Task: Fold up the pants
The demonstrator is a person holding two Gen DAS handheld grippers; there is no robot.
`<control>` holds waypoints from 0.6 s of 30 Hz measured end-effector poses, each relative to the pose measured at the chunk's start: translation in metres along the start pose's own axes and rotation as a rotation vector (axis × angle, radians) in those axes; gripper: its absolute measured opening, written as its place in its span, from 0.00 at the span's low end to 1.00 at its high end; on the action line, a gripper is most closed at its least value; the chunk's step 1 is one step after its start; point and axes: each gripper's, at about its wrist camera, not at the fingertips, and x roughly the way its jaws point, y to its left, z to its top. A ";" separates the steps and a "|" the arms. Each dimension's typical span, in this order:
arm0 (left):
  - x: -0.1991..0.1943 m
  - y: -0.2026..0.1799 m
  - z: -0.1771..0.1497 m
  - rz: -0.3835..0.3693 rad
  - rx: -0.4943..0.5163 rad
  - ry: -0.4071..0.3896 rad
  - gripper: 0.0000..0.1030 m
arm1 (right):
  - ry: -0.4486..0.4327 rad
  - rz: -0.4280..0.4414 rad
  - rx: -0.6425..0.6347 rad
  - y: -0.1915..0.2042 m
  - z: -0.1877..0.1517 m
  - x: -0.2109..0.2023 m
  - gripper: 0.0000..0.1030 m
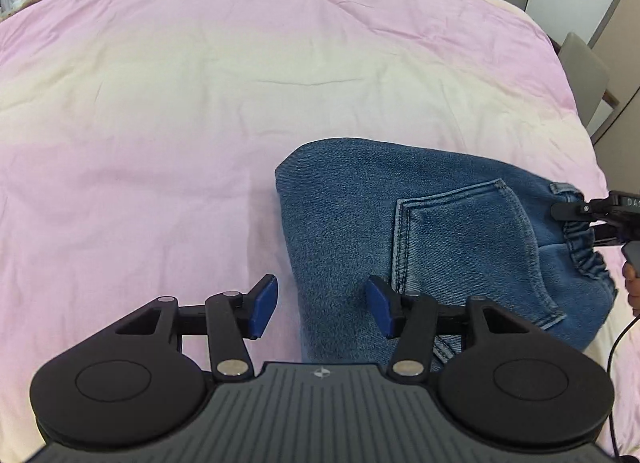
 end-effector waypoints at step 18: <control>0.007 -0.027 0.011 0.017 0.082 -0.039 0.54 | -0.159 -0.242 -0.323 0.066 0.003 -0.011 0.20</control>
